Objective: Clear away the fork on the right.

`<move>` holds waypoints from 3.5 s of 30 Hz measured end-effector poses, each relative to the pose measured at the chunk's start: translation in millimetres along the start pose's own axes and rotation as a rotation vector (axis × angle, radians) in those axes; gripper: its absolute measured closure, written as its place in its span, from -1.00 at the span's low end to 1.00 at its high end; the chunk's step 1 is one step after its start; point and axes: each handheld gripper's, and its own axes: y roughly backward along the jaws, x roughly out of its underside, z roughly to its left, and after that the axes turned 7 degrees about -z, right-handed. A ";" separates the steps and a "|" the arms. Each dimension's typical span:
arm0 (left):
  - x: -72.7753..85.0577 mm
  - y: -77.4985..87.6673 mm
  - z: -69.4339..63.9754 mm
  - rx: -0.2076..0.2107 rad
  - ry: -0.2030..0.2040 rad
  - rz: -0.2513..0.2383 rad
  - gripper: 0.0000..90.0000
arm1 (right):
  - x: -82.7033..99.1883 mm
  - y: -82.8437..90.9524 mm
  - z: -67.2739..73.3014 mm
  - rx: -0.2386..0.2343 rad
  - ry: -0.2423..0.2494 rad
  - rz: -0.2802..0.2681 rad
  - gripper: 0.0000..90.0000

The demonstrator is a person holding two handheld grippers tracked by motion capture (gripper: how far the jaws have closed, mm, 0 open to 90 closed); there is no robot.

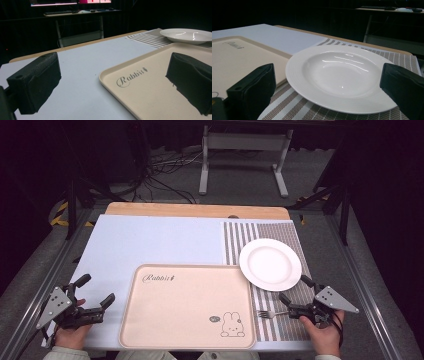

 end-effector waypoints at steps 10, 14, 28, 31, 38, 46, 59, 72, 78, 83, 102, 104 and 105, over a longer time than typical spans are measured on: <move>-0.3 0.2 -0.1 -0.002 -0.001 0.001 -1.00 | 0.0 0.8 -0.4 -0.003 0.000 0.002 -0.98; 0.0 0.1 0.0 0.001 0.003 0.000 -1.00 | -0.7 0.7 0.3 -0.005 0.001 0.002 -0.98; 0.7 -1.5 -0.6 0.000 0.001 0.008 -1.00 | -9.9 -3.5 -0.5 -0.064 -0.041 -0.012 -0.98; 0.6 -1.4 -0.4 0.001 0.000 0.008 -1.00 | -20.3 -9.7 0.8 -0.088 -0.027 0.001 -0.98; 0.6 0.3 0.8 0.001 0.003 0.007 -1.00 | -37.0 -23.2 1.8 -0.102 -0.024 0.042 -0.98; 0.1 0.0 -0.1 -0.002 0.002 0.003 -1.00 | -50.8 -33.8 3.7 -0.150 0.025 0.163 -0.95; -0.2 0.6 0.0 0.000 0.001 0.006 -0.99 | -69.1 -49.1 12.4 -0.260 0.209 0.479 -0.85; 0.0 0.5 -0.2 -0.003 0.001 0.006 -1.00 | -80.0 -58.4 17.0 -0.348 0.362 0.712 -0.83; -0.2 0.7 -0.2 -0.004 0.001 0.006 -1.00 | -81.5 -63.4 21.3 -0.408 0.417 0.819 -0.82; -0.2 0.8 -0.1 -0.004 0.001 0.003 -0.99 | -81.5 -68.0 25.0 -0.448 0.445 0.898 -0.79; 0.2 1.1 0.8 -0.007 0.002 0.008 -1.00 | -68.2 -72.2 27.3 -0.540 0.512 1.093 -0.61; 0.1 1.1 0.6 -0.007 0.001 0.008 -0.99 | -65.8 -73.3 28.9 -0.549 0.528 1.113 -0.61; 0.1 1.1 0.5 -0.007 0.001 0.008 -0.99 | -65.0 -73.7 29.3 -0.551 0.534 1.120 -0.60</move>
